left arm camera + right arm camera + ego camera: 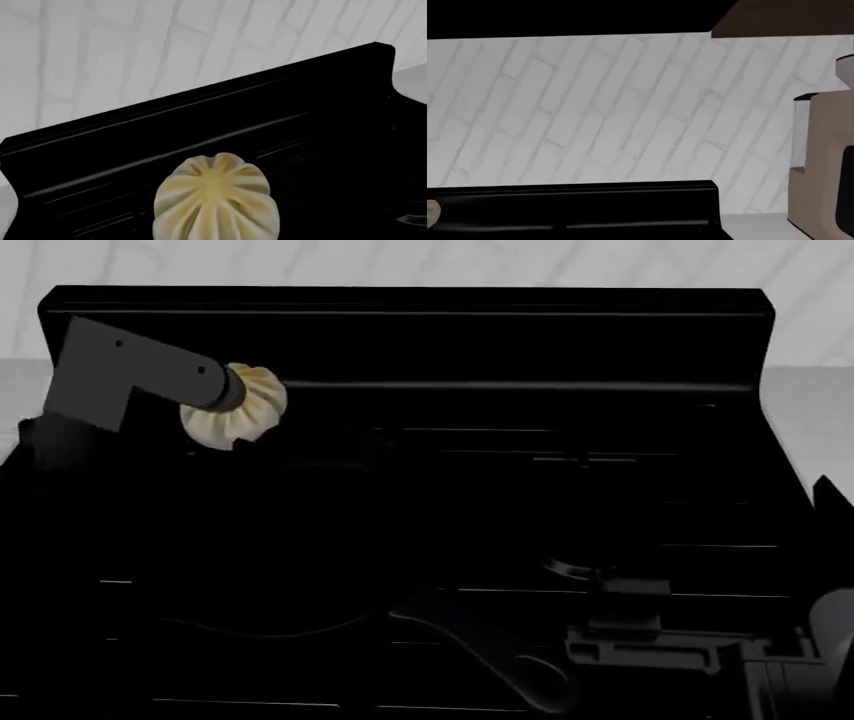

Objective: Pick the dumpling from the plate and place it in the pan.

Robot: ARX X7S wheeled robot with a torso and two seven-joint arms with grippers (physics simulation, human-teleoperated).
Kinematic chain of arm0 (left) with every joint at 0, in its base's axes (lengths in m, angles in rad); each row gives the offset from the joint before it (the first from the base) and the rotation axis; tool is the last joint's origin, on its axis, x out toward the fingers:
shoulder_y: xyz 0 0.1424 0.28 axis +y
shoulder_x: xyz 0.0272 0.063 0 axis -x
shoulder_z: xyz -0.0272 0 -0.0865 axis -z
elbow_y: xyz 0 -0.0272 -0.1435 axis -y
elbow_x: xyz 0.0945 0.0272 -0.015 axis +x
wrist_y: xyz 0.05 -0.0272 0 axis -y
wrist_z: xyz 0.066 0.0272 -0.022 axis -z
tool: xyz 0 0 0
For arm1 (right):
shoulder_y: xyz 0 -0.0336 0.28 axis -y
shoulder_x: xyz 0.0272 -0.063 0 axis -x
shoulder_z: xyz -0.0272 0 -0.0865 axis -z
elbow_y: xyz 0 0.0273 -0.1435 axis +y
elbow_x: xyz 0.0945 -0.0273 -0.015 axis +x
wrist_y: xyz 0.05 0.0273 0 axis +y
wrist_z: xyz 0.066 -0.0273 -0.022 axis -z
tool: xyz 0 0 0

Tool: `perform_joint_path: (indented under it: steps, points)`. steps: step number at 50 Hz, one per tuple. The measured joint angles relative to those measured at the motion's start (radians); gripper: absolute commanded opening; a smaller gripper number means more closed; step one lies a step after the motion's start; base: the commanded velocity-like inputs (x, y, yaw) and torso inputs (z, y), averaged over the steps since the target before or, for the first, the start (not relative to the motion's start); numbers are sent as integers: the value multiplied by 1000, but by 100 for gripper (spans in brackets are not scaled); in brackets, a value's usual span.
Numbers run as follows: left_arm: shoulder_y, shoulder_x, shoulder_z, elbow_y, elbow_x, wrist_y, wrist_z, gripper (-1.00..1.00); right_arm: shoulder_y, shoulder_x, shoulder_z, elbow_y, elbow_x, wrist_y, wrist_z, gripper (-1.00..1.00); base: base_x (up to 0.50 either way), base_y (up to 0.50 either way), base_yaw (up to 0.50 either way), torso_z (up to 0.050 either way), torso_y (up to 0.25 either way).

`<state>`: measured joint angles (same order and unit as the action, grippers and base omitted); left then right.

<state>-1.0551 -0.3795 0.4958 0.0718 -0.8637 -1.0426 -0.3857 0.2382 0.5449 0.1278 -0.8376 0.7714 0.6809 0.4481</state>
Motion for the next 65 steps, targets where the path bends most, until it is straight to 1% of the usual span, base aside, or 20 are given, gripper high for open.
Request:
perform_joint_path:
  steps: [5, 15, 22, 28, 29, 40, 46, 51, 57, 60, 65]
  points:
    - [19, 25, 61, -76, 50, 53, 52, -100, -11, -2, -2, 1, -4, -7, 0, 100, 0, 0, 0, 0, 0]
    - [44, 72, 144, -225, 126, 151, 138, -100, -35, -2, 6, -14, 7, -7, 10, 100, 0, 0, 0, 0, 1]
    - [56, 100, 184, -319, 166, 208, 183, -100, -51, -2, 10, -21, 12, -9, 16, 100, 0, 0, 0, 0, 0]
    - [62, 114, 204, -363, 186, 234, 202, -100, -55, -3, 8, -21, 14, -11, 18, 100, 0, 0, 0, 0, 0]
    - [62, 116, 205, -368, 189, 237, 205, 100, -55, -3, 8, -20, 14, -12, 18, 100, 0, 0, 0, 0, 0]
    - [60, 109, 201, -346, 172, 234, 202, 100, -63, -4, 5, -16, 16, -19, 17, 100, 0, 0, 0, 0, 0]
    - [31, 85, 155, -252, 115, 194, 172, 100, -65, -4, 4, -16, 17, -21, 19, 100, 0, 0, 0, 0, 2]
    - [-27, 46, 67, -91, 9, 110, 100, 100, -64, -4, 1, -16, 17, -23, 21, 100, 0, 0, 0, 0, 0]
    - [-97, -16, -81, 108, -149, 3, -38, 100, -55, -5, -7, -12, 16, -23, 22, 100, 0, 0, 0, 0, 0]
    - [-84, -57, -160, 196, -216, -31, -111, 100, -39, -5, -16, -6, 15, -19, 23, 100, 0, 0, 0, 0, 0]
    - [6, -119, -271, 326, -263, -36, -200, 100, -14, -10, -40, 20, 3, -23, 11, 100, 0, 0, 0, 0, 0]
